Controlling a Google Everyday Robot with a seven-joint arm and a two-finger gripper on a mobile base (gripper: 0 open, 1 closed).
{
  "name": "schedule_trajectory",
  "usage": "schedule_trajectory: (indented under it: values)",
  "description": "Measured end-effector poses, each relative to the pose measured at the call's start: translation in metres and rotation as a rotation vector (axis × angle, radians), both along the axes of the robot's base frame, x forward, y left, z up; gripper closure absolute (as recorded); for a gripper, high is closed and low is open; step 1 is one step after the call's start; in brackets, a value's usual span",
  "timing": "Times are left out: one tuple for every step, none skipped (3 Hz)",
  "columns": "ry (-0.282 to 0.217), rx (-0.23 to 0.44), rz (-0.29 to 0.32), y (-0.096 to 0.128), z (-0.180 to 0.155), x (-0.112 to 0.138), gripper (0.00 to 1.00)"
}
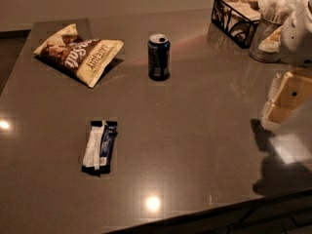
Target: Move pepsi can near brown chip bag
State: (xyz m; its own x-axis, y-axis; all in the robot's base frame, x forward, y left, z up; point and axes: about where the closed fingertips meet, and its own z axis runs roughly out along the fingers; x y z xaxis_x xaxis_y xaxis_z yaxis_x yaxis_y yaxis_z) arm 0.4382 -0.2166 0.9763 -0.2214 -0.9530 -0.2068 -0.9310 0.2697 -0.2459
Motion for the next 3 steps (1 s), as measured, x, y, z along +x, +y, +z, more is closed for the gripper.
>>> schedule_trajectory:
  values:
    - [0.0, 0.0, 0.0, 0.0, 0.0, 0.0, 0.0]
    - [0.016, 0.063, -0.013, 0.003, -0.001, 0.012, 0.0]
    - [0.005, 0.172, -0.014, 0.014, -0.003, 0.045, 0.0]
